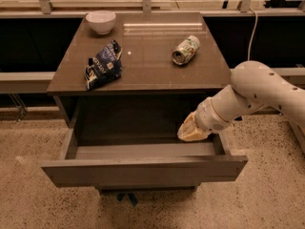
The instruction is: Open top drawer
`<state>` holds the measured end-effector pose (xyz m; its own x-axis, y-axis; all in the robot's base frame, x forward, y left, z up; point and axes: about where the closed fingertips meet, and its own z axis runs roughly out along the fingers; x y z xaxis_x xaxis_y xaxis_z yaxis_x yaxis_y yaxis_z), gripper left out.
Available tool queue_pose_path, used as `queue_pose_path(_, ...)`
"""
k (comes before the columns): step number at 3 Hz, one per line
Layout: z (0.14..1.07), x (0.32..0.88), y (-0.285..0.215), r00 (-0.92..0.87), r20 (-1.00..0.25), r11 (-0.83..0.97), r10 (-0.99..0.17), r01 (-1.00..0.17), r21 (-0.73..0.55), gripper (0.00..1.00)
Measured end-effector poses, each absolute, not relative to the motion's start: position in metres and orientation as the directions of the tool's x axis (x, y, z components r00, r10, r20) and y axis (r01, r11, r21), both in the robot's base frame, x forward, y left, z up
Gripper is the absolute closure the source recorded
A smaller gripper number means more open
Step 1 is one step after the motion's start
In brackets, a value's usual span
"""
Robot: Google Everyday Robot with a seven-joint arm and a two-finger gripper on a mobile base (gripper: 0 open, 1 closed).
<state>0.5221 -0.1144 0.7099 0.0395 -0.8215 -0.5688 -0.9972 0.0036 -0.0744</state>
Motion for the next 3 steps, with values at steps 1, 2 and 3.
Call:
queue_pose_path(1,0.689,0.531,-0.109,0.055,-0.568,-0.002,-0.821,-0.996,-0.093,1.00)
queue_pose_path(2,0.663,0.544,-0.091,0.128,-0.563,-0.038,-0.816,-0.985,-0.169,1.00)
queue_pose_path(3,0.651,0.552,-0.081,0.199,-0.541,-0.079,-0.817,-0.969,-0.236,1.00)
